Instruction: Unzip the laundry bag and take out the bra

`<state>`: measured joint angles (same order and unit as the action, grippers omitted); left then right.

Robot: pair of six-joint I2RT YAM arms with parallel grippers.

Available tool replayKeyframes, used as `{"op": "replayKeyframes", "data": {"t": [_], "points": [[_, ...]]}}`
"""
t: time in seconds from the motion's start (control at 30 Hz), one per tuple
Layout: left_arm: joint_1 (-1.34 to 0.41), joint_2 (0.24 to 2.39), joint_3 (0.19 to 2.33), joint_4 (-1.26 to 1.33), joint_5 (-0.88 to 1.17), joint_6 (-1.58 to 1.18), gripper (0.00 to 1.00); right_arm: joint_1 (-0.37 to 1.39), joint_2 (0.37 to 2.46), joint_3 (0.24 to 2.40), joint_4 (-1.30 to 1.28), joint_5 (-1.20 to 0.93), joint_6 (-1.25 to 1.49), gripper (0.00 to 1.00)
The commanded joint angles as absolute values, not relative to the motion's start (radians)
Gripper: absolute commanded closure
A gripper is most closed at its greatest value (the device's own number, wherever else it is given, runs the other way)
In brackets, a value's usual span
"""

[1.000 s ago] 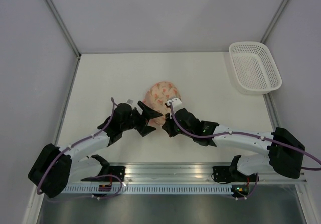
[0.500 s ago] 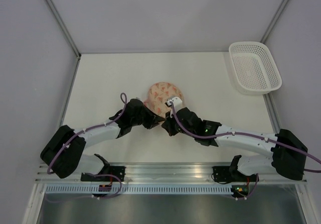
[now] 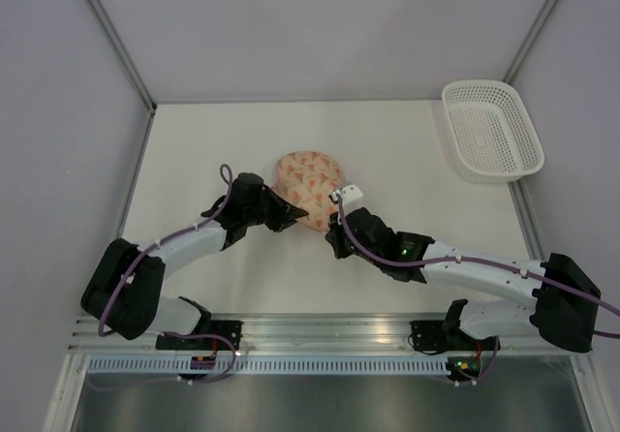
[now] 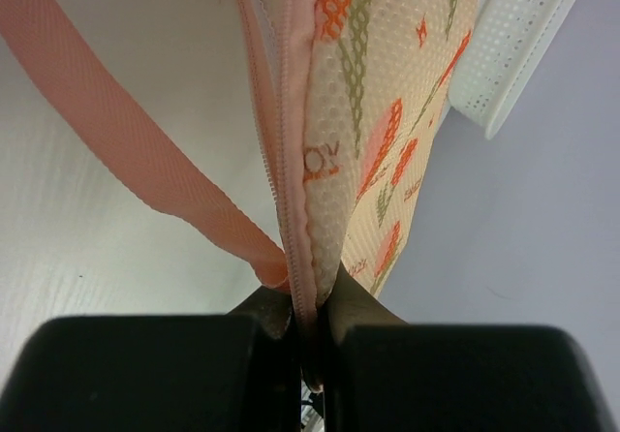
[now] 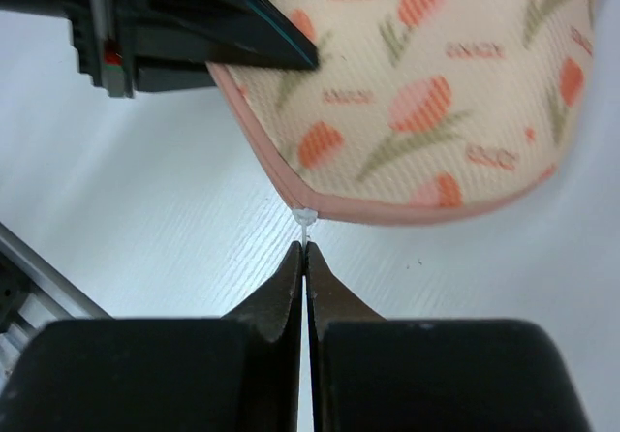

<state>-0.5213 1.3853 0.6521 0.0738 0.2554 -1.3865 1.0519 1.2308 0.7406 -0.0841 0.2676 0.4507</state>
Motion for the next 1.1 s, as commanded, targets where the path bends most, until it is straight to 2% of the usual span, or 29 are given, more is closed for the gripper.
{"op": "replayKeyframes", "data": {"t": [0.0, 0.37, 0.57, 0.77, 0.83, 0.87, 1.07], "points": [[-0.425, 1.345, 0.722, 0.055, 0.247, -1.276, 0.98, 1.066, 1.209, 0.739, -0.164, 0.323, 0.489, 1.0], [-0.296, 1.434, 0.822, -0.041, 0.635, -1.011, 0.98, 1.014, 1.27, 0.739, -0.213, 0.422, 0.515, 1.0], [-0.261, 1.419, 0.799, -0.123, 0.695, -0.905, 0.98, 0.973, 1.275, 0.721, -0.189, 0.41, 0.518, 1.0], [-0.264, 1.436, 0.759, -0.04, 0.68, -0.982, 0.98, 0.977, 1.243, 0.707, -0.037, 0.103, 0.497, 1.0], [-0.278, 1.448, 0.761, -0.006, 0.678, -1.025, 0.98, 0.994, 1.244, 0.71, -0.018, 0.054, 0.495, 0.92], [-0.284, 1.453, 0.767, -0.006, 0.669, -1.038, 0.98, 0.994, 1.243, 0.709, -0.009, 0.045, 0.499, 0.84], [-0.334, 1.48, 0.811, 0.049, 0.623, -1.111, 0.98, 0.994, 1.255, 0.73, 0.038, 0.02, 0.491, 0.67]]}}
